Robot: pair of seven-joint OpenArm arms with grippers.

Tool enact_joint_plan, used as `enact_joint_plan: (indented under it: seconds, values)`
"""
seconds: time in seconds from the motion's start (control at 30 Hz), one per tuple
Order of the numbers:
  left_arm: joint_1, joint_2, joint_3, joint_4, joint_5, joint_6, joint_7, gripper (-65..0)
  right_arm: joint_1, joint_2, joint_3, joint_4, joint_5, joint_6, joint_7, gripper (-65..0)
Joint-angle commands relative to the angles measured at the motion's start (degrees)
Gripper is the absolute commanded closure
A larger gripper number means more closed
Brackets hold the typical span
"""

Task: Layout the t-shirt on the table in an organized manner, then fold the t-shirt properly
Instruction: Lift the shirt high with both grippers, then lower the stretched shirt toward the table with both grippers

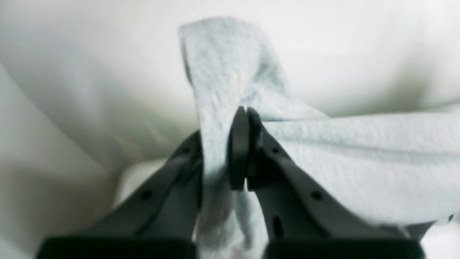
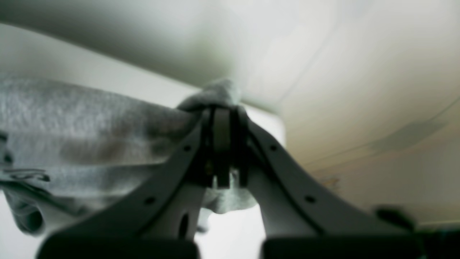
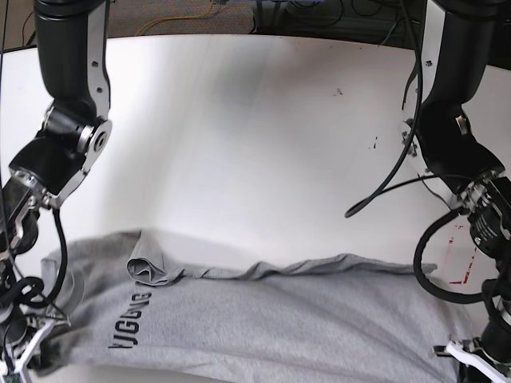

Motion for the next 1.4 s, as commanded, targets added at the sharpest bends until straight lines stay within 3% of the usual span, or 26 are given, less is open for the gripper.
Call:
enact_joint_plan:
  seconds: [0.0, 0.23, 0.53, 0.73, 1.07, 1.37]
  values:
    - [-7.58, -0.74, 0.02, 1.39, -0.54, 0.11, -2.1, -0.8, 8.28, 1.81, -1.96, 0.78, 0.14, -0.23, 1.03, 0.0]
    - [-17.86, -1.97, 0.02, 1.3, -0.54, 0.11, -1.75, -0.8, 19.8, 3.4, -7.14, 0.61, 0.49, -0.23, -2.93, 0.0]
    - [-19.09, -1.79, 0.11, -0.72, -0.63, 0.02, -1.14, -0.8, 19.98, 3.84, -7.67, 0.78, 0.58, -0.23, -3.63, 0.0]
    - [-15.58, -1.79, 0.02, -0.63, -0.72, -0.15, -1.31, -0.8, 14.61, 4.45, -6.7, 3.07, 0.58, -0.23, -3.98, 0.0]
    - [-4.94, -1.79, -0.86, 0.16, -0.98, -0.24, -1.4, -0.8, -4.2, 4.19, -1.08, 12.56, 0.58, -0.23, -3.98, 0.0]
    - [7.54, -2.15, -5.78, 3.23, -6.7, -0.24, -1.31, -0.8, -22.84, -0.56, 6.31, 17.31, 0.67, -0.23, -3.45, 0.0]
